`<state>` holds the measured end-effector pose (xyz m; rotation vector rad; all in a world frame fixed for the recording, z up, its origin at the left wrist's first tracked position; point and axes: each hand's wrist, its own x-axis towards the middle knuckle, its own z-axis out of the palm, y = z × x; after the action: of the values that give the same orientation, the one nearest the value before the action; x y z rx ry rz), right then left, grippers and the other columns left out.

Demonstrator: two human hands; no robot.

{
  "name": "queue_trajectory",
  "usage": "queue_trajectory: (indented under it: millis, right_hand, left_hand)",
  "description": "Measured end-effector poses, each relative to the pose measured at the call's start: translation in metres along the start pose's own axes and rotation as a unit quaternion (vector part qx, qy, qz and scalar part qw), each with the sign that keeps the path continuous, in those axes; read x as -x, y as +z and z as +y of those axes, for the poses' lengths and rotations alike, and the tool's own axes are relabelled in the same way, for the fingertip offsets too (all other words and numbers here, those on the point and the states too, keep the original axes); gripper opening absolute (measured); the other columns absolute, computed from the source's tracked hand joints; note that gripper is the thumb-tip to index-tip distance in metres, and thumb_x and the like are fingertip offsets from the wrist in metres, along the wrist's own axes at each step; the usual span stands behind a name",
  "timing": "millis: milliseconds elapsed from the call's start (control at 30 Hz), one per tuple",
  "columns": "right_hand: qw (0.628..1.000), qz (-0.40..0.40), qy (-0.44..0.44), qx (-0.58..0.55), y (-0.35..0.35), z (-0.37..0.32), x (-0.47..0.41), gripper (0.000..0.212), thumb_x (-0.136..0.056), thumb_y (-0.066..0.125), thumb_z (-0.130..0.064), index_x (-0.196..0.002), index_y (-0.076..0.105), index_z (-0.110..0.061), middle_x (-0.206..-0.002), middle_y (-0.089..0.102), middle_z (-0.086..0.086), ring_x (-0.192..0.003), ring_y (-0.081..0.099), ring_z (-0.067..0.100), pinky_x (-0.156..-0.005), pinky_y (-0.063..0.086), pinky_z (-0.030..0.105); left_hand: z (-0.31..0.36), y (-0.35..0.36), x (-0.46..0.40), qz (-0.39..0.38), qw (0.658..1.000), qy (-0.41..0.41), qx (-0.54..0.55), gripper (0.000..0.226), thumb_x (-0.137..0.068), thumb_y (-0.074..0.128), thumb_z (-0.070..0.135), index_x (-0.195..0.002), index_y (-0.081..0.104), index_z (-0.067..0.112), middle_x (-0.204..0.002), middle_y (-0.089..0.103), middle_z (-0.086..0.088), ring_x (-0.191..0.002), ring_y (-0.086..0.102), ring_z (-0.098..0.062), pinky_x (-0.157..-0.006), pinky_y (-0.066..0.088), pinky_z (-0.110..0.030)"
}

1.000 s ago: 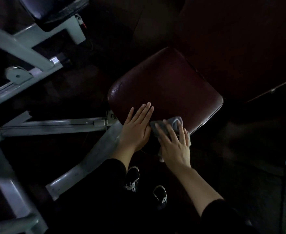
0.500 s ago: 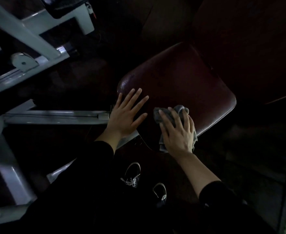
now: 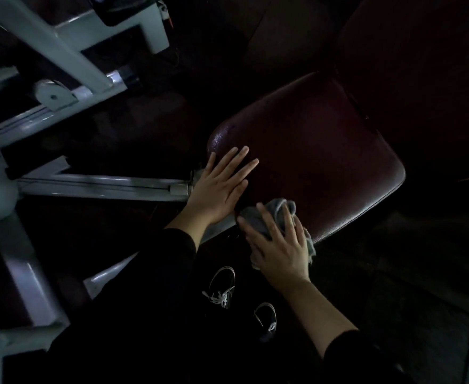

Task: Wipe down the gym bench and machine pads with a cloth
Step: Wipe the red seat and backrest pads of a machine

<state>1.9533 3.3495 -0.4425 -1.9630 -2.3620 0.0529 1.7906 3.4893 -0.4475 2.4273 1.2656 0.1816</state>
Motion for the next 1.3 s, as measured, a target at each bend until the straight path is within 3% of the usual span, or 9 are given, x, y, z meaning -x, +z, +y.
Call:
queue_trajectory:
  millis: [100,367,533,667,800,933,1067,1167,1300]
  right_hand:
    - [0.999,0.028,-0.017,0.035,0.0,0.031,0.023,0.058,-0.085,0.049,-0.043,-0.141,0.036,-0.043,-0.15,0.035,0.0,-0.135,0.03,0.039,-0.109,0.031,0.052]
    - [0.987,0.017,0.152,-0.043,-0.021,0.034,-0.029,0.044,-0.095,0.037,-0.043,-0.139,0.041,-0.043,-0.149,0.041,0.0,-0.139,0.022,0.038,-0.105,0.031,0.059]
    - [0.999,-0.012,-0.044,0.023,-0.012,0.0,-0.019,0.092,-0.062,0.082,-0.035,-0.141,0.036,-0.039,-0.15,0.039,0.001,-0.137,0.021,0.041,-0.107,0.026,0.055]
    - [0.99,0.001,-0.133,0.042,-0.006,0.046,0.02,0.104,-0.059,0.076,-0.032,-0.147,0.022,-0.044,-0.149,0.033,-0.004,-0.134,0.029,0.038,-0.101,0.038,0.054]
    - [1.0,0.025,0.003,-0.005,-0.016,0.075,0.01,0.064,-0.086,0.044,-0.034,-0.145,0.024,-0.047,-0.148,0.034,-0.005,-0.137,0.028,0.037,-0.102,0.037,0.056]
    - [0.996,0.032,0.074,-0.039,-0.019,0.043,-0.032,0.048,-0.092,0.042,-0.036,-0.139,0.037,-0.043,-0.146,0.044,-0.003,-0.137,0.03,0.04,-0.106,0.032,0.056]
    - [0.996,0.002,-0.084,0.005,-0.016,0.023,-0.024,0.081,-0.071,0.068,-0.033,-0.143,0.033,-0.04,-0.149,0.036,-0.003,-0.137,0.022,0.04,-0.107,0.024,0.054]
    - [0.972,-0.023,-0.232,0.022,-0.015,0.053,-0.001,0.077,-0.072,0.061,-0.038,-0.143,0.032,-0.042,-0.152,0.03,-0.005,-0.139,0.023,0.038,-0.107,0.027,0.052]
    - [0.979,-0.051,-0.198,0.006,-0.017,0.102,0.008,0.086,-0.073,0.061,-0.039,-0.148,0.02,-0.045,-0.152,0.029,-0.004,-0.138,0.026,0.038,-0.104,0.039,0.056]
  left_hand:
    - [0.0,0.0,0.0,-0.002,1.0,0.001,-0.004,0.053,-0.101,0.009,0.046,-0.153,0.009,0.033,-0.162,-0.002,0.006,-0.147,-0.012,-0.009,-0.119,-0.011,-0.04]
    - [0.0,0.005,0.0,0.012,1.0,-0.011,-0.003,0.05,-0.102,0.01,0.043,-0.152,0.01,0.035,-0.162,0.002,0.006,-0.148,-0.008,-0.008,-0.12,-0.007,-0.043]
    - [0.002,0.002,0.0,0.007,1.0,-0.014,0.008,0.052,-0.102,0.01,0.043,-0.153,0.012,0.034,-0.162,0.001,0.007,-0.148,-0.01,-0.007,-0.119,-0.011,-0.039]
    - [0.003,0.0,0.001,0.014,1.0,-0.009,0.014,0.053,-0.102,0.011,0.043,-0.153,0.016,0.032,-0.162,0.003,0.006,-0.148,-0.008,-0.008,-0.119,-0.011,-0.039]
    - [0.003,0.002,0.001,0.02,1.0,-0.012,0.015,0.052,-0.103,0.013,0.042,-0.153,0.017,0.032,-0.163,0.004,0.006,-0.148,-0.006,-0.008,-0.12,-0.01,-0.04]
    - [0.001,0.005,0.0,0.031,0.999,-0.012,0.003,0.051,-0.103,0.015,0.04,-0.153,0.021,0.031,-0.162,0.009,0.004,-0.149,-0.001,-0.011,-0.12,-0.009,-0.04]
    - [0.003,0.004,0.0,0.023,1.0,-0.016,0.007,0.051,-0.102,0.013,0.042,-0.153,0.018,0.032,-0.162,0.005,0.006,-0.148,-0.005,-0.009,-0.119,-0.011,-0.039]
    - [0.005,0.003,0.001,0.022,0.999,-0.022,0.008,0.051,-0.103,0.015,0.042,-0.152,0.016,0.033,-0.162,0.004,0.007,-0.148,-0.007,-0.007,-0.12,-0.01,-0.039]
    - [0.009,0.005,0.001,0.038,0.998,-0.036,0.016,0.05,-0.102,0.019,0.041,-0.152,0.022,0.032,-0.162,0.008,0.006,-0.149,-0.003,-0.009,-0.12,-0.005,-0.042]
